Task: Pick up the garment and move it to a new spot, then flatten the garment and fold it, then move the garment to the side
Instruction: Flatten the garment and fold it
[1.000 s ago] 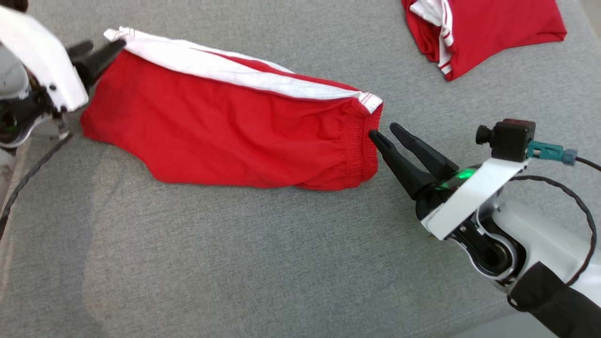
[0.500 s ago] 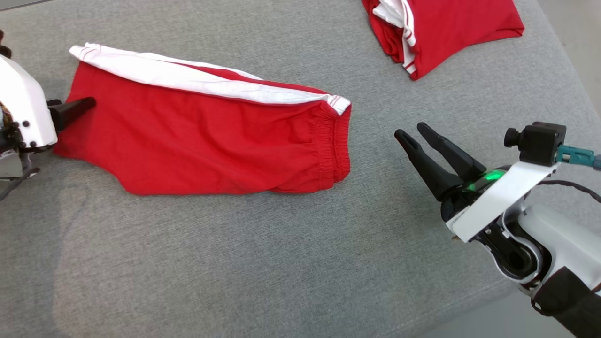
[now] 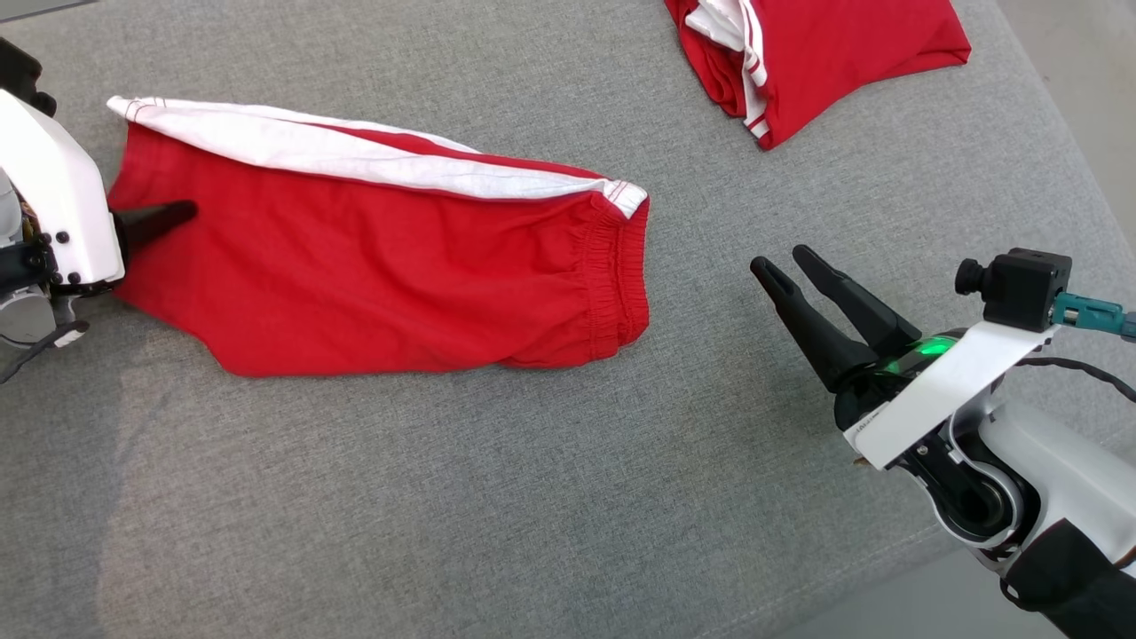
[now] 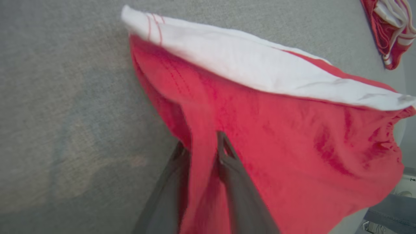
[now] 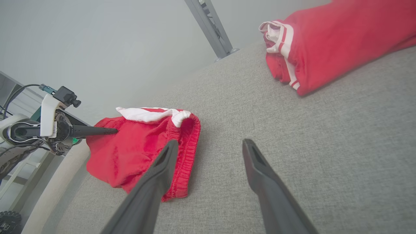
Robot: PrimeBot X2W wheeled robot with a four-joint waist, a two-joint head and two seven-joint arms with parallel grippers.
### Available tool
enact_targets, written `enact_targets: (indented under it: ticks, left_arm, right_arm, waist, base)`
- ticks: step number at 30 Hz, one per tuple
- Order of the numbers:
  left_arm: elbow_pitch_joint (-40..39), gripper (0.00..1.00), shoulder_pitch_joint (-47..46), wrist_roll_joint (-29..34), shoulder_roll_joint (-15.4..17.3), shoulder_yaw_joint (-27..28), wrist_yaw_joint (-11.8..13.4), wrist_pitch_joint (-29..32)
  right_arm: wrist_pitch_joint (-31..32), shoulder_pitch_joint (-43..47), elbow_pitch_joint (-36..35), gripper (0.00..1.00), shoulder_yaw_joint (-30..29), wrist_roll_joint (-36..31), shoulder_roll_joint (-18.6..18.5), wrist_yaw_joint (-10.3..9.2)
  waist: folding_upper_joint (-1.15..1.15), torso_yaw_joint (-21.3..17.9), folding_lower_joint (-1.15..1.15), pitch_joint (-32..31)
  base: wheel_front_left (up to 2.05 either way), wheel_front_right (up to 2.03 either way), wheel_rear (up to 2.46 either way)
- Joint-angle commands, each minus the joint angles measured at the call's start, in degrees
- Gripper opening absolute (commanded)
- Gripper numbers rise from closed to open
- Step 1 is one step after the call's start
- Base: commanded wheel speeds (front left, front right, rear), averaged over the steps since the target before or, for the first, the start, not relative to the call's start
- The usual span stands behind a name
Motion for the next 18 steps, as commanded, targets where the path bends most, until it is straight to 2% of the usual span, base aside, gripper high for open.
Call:
enact_targets:
  ticks: [1, 7, 18]
  left_arm:
    - [-0.25, 0.0, 0.6, 0.02, 0.33, 0.11, 0.27, -0.22]
    - [-1.29, 0.0, 2.17, 0.28, 0.12, -0.12, 0.53, -1.46]
    - [-3.89, 0.0, 9.86, -2.44, 0.24, -0.54, 0.94, -2.25]
  right_arm:
    - [0.06, 0.33, 0.15, 1.0, -0.47, -0.51, 0.12, 0.0]
    - [1.15, 1.46, 0.74, 1.0, -0.87, -1.18, 0.43, 0.0]
    - [3.77, 4.26, 1.57, 1.0, -2.0, -2.09, 0.58, 0.0]
  waist:
    - [0.0, 0.09, 0.0, -0.17]
    - [0.0, 1.41, 0.0, -2.09]
    - [0.0, 6.41, 0.0, -9.22]
  base:
    - [0.0, 0.0, 0.0]
    - [0.0, 0.0, 0.0]
    - [0.0, 0.0, 0.0]
